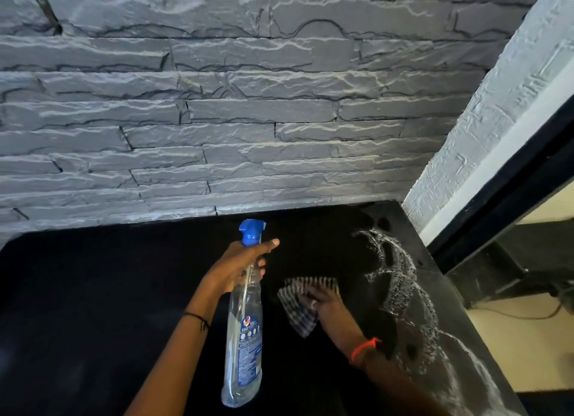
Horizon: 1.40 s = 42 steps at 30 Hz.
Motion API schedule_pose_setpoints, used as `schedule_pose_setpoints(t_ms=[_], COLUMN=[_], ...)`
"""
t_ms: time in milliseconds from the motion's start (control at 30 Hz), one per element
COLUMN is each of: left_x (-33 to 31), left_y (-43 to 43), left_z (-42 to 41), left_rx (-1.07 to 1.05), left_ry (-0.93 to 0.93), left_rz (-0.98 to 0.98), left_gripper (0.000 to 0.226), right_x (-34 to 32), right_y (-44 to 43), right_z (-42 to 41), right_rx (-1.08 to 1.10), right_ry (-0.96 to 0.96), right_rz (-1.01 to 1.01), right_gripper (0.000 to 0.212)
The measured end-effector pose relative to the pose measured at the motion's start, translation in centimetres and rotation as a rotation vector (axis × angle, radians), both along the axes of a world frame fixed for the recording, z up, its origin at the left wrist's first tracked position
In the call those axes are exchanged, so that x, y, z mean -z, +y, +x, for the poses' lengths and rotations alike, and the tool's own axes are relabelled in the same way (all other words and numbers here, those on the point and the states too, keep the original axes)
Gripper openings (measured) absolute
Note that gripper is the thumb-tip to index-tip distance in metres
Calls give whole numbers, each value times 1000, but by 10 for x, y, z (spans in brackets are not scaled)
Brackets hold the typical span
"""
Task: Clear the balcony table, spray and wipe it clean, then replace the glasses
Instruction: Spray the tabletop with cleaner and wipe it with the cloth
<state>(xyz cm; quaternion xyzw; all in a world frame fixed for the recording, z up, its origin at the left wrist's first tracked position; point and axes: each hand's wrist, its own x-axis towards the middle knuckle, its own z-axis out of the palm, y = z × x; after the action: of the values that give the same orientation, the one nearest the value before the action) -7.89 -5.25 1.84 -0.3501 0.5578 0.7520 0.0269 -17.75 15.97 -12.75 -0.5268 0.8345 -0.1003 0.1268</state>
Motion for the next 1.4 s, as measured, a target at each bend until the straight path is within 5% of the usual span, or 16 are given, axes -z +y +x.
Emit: schedule_pose_setpoints(t_ms=[267, 467, 633, 967, 1267, 1400], left_x=[-8, 0, 2, -2, -5, -3], left_y=[14, 38, 61, 89, 114, 133], left_z=[16, 32, 40, 45, 68, 74], left_rx=[81, 109, 132, 124, 57, 31], left_ry=[35, 17, -11, 8, 0, -29], left_rz=[-30, -32, -17, -24, -49, -20], left_gripper=[31, 32, 32, 34, 33, 35], right_x=[16, 5, 6, 16, 2, 9], right_y=[122, 84, 65, 189, 162, 160], right_z=[16, -9, 43, 114, 80, 138], right_rx=[107, 250, 141, 11, 191, 23], right_ry=[-81, -75, -36, 149, 23, -7], right_rz=[-7, -6, -8, -179, -123, -117], right_gripper=[57, 44, 50, 33, 39, 40])
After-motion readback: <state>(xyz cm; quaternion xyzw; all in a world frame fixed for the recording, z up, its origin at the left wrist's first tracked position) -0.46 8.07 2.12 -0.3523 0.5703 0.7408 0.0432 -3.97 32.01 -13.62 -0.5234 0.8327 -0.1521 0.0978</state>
